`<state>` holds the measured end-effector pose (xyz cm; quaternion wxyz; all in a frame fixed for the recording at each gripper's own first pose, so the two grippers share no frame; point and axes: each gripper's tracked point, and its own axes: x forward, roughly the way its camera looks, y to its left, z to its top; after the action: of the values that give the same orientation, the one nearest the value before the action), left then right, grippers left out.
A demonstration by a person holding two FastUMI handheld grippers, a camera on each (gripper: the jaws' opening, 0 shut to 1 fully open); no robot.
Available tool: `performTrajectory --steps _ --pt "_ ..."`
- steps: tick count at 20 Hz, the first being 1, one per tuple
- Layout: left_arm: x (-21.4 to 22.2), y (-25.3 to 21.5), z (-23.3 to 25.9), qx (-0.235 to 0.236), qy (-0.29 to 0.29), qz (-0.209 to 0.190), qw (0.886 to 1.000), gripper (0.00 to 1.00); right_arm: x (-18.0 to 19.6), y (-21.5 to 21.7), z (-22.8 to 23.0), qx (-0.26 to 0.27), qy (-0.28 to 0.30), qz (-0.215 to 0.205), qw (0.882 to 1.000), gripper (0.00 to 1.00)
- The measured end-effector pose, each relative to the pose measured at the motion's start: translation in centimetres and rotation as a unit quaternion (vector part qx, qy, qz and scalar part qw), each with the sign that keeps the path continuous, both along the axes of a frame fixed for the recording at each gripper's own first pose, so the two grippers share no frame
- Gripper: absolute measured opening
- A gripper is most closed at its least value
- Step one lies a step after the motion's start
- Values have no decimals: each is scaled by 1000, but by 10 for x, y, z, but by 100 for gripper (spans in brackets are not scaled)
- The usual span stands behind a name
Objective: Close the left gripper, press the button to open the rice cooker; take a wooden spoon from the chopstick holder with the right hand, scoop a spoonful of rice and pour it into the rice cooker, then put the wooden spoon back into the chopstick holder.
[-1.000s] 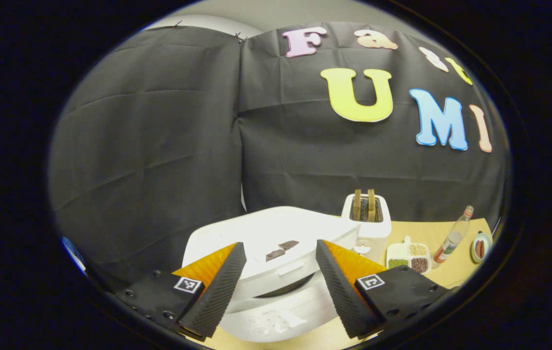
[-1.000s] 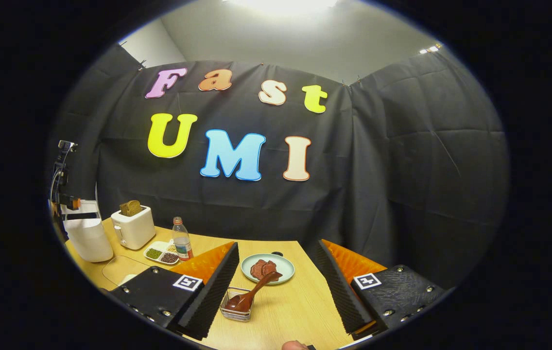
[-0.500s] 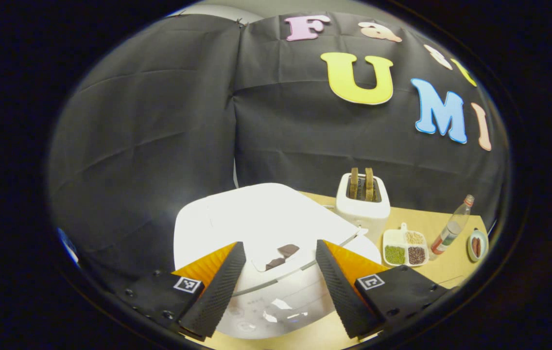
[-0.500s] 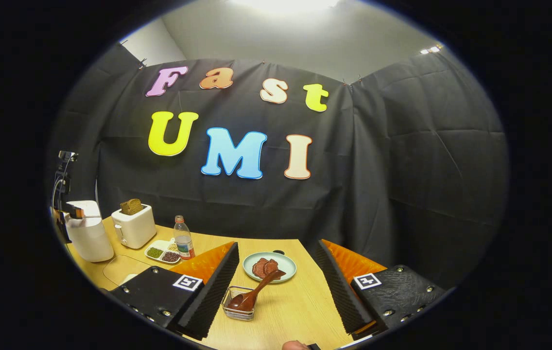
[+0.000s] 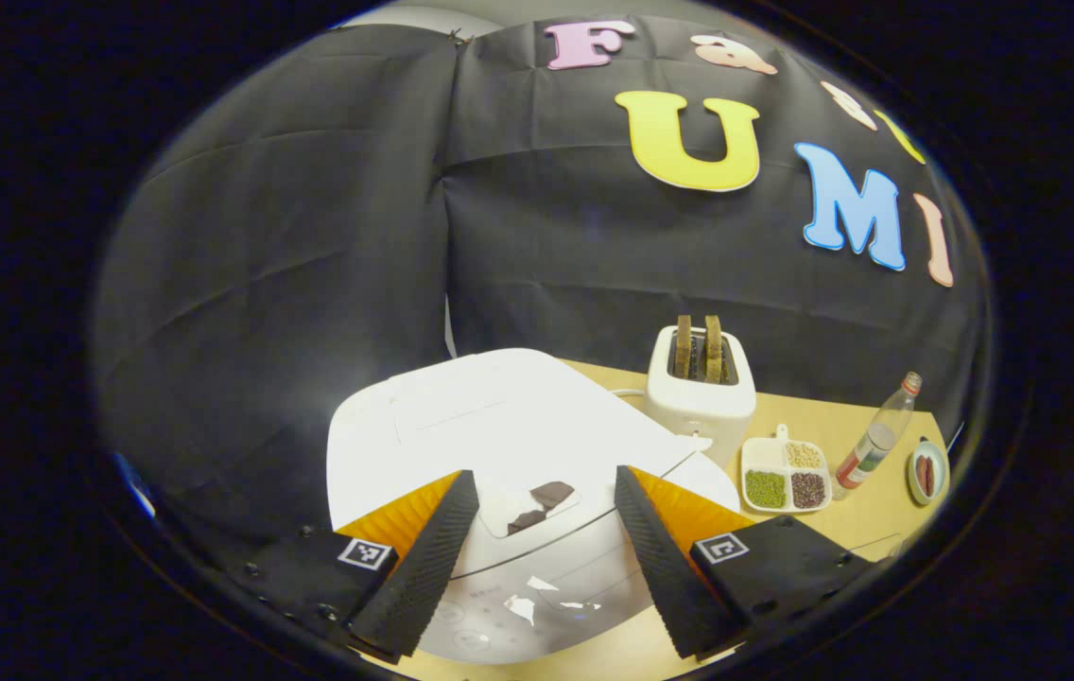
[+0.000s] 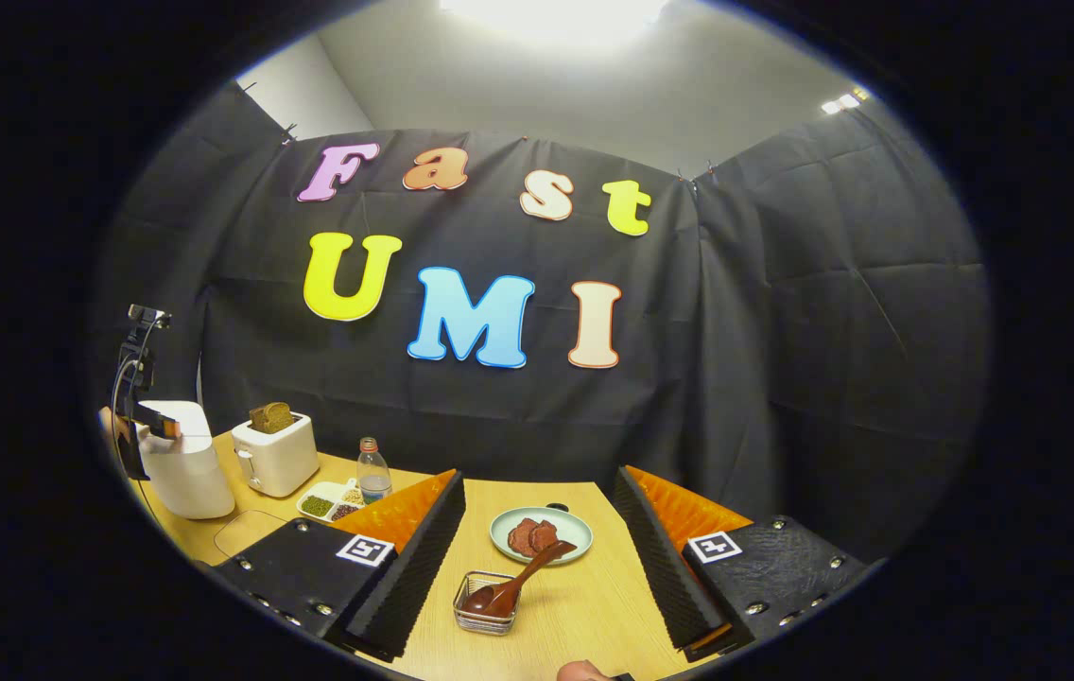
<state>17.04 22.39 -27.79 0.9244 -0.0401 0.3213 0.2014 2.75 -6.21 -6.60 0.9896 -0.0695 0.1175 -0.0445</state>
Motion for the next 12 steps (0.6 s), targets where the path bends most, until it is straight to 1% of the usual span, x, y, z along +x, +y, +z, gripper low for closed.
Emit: performTrajectory --steps 1,2,5,7,10,11,12 --pt "1 -2 5 -8 -10 0 1000 100 1 4 4 2 -3 4 1000 97" --pt "1 -1 13 -10 -24 1 1000 100 2 9 8 8 -7 8 1000 97" --pt "-8 -3 59 21 -85 -19 996 100 5 23 16 31 -16 21 999 97" --pt "-21 -15 95 33 -125 -37 991 100 8 33 22 47 -21 29 998 97" --pt "-39 -33 147 45 -183 -63 980 99 13 50 28 65 -28 43 997 98" --pt "-53 -43 163 48 -199 -69 976 95 14 55 30 67 -31 49 996 98" --pt "-59 -49 175 46 -212 -73 973 99 16 60 32 68 -33 55 996 97"
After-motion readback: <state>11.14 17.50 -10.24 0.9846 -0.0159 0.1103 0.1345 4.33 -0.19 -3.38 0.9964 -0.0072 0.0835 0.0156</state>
